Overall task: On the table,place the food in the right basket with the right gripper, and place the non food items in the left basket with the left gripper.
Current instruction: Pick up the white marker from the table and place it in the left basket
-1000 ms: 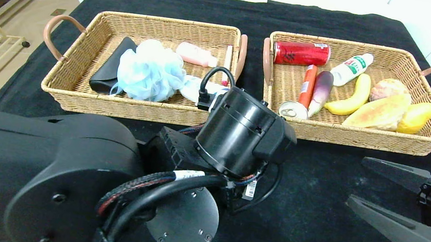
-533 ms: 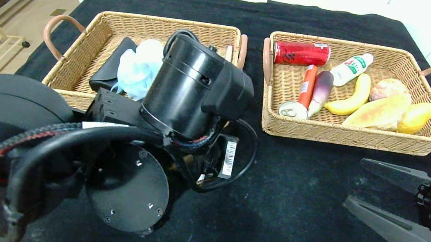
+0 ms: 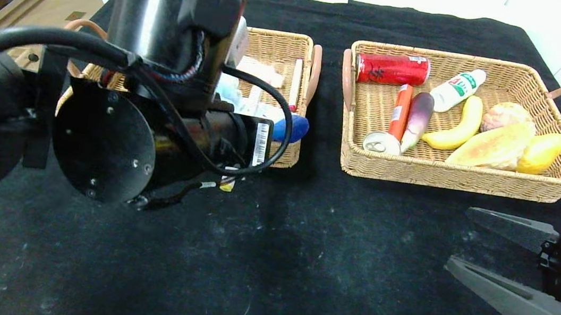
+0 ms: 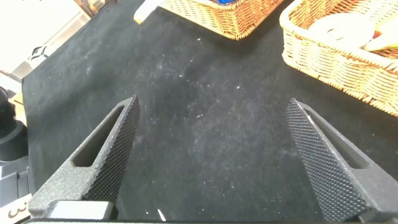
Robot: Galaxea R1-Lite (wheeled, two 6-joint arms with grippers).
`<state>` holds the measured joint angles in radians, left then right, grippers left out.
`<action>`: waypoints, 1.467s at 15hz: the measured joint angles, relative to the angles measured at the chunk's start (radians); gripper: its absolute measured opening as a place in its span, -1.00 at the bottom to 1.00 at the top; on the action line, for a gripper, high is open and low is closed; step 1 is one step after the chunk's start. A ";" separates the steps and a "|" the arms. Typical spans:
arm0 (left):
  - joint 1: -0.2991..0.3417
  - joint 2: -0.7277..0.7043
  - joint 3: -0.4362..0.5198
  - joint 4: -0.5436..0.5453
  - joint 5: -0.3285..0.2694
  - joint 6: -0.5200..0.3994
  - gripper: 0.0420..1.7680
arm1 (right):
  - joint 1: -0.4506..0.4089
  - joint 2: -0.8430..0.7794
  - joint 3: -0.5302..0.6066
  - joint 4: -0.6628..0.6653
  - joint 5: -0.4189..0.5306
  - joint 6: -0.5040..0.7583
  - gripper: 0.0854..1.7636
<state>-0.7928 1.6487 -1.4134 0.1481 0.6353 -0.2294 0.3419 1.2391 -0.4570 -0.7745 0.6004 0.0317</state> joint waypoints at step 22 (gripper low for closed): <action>0.248 0.241 -0.377 -0.135 -0.261 0.274 -0.76 | 0.001 -0.002 0.000 -0.003 0.000 0.000 0.94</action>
<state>-0.5445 1.8902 -1.7906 0.0130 0.3738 0.0451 0.3430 1.2368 -0.4570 -0.7774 0.6004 0.0321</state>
